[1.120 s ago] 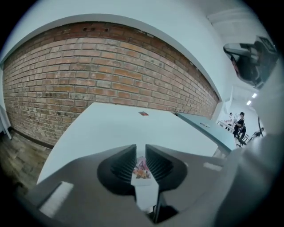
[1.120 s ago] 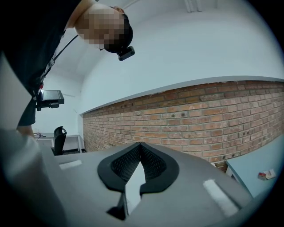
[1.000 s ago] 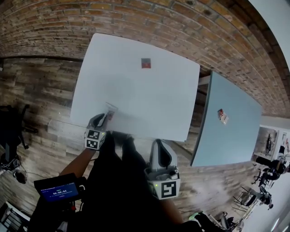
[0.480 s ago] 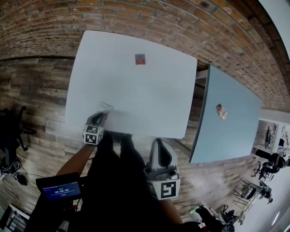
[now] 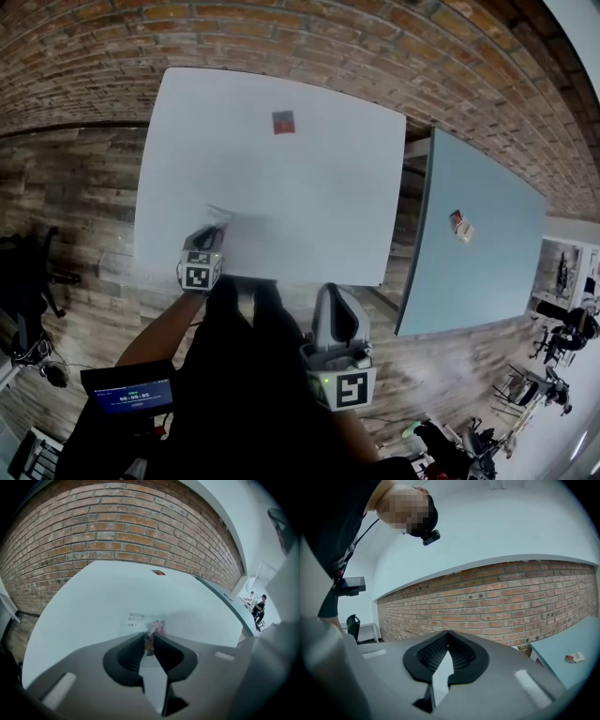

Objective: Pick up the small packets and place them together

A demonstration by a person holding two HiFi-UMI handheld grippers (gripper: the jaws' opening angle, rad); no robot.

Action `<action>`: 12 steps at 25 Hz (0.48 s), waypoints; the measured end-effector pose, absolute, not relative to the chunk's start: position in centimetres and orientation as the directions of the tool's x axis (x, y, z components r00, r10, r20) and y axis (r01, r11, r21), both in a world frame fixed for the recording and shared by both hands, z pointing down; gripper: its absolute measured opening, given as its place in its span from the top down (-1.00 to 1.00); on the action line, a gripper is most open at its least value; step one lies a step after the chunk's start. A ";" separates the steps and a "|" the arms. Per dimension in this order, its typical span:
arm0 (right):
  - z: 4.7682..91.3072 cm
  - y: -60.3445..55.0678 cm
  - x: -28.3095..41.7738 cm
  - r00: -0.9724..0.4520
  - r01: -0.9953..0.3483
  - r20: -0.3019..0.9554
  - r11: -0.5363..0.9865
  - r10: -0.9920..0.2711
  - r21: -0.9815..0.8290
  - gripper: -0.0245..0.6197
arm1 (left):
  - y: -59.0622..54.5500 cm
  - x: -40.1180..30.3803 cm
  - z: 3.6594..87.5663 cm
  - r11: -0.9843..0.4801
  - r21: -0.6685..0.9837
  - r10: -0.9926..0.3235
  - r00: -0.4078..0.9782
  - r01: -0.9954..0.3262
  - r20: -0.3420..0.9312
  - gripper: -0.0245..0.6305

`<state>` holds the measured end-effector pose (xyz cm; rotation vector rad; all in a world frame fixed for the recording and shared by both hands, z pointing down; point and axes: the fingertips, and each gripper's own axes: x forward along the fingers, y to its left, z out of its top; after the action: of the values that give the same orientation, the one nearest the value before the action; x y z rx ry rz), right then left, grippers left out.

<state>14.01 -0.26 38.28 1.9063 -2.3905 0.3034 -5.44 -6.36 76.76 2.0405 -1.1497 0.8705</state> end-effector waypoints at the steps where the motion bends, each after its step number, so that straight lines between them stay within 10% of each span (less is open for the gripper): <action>1: 38.3 -0.3 14.1 -0.227 -0.971 0.177 0.210 -0.958 -0.112 0.92 | -6.7 -5.2 76.7 -0.406 0.208 -0.468 0.398 -0.890 0.789 0.74; 12: 38.6 -0.7 16.8 -0.191 -0.979 0.188 0.173 -0.963 -0.111 0.92 | -10.8 -3.5 76.6 -0.194 0.220 -0.526 0.291 -0.956 0.799 0.74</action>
<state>16.81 -0.70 38.63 1.9487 -2.3475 0.3172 -3.53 -10.78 76.63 1.8373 -1.3322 0.7530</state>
